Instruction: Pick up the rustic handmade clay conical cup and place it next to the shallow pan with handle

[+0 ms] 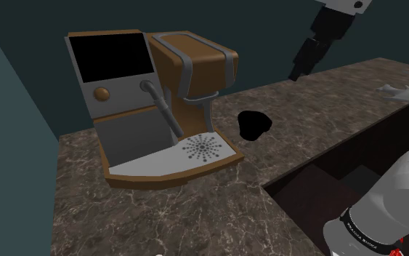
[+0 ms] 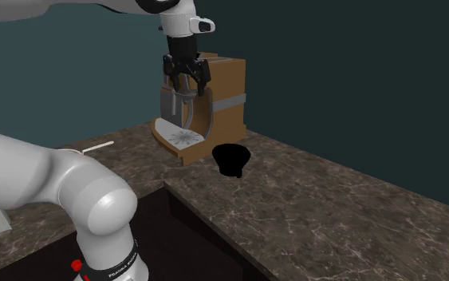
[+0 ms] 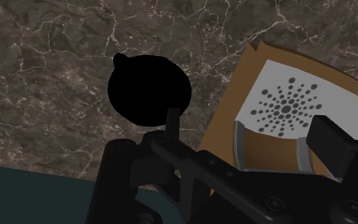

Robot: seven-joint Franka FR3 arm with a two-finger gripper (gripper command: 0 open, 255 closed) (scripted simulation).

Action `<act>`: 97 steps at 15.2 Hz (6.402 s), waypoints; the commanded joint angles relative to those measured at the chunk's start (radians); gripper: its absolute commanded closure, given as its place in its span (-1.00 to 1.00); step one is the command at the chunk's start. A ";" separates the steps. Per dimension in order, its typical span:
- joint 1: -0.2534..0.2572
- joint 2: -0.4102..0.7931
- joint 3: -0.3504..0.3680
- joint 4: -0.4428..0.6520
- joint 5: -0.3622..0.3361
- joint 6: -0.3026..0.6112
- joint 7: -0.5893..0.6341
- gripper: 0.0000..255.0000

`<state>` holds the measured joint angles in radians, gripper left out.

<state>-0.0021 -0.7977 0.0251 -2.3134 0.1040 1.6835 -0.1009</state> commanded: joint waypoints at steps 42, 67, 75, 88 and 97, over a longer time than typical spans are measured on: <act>-0.169 0.621 0.314 -0.219 -0.488 0.759 0.325 1.00; -0.127 0.461 0.279 -0.087 -0.353 0.495 0.168 1.00; -0.120 0.428 0.268 -0.009 -0.329 0.389 0.128 1.00; -0.016 0.204 0.344 -0.107 -0.224 0.245 0.209 1.00; 0.119 0.025 0.464 -0.173 -0.092 0.104 0.352 1.00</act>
<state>0.1011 -0.7535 0.4756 -2.4840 -0.0041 1.8077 0.2342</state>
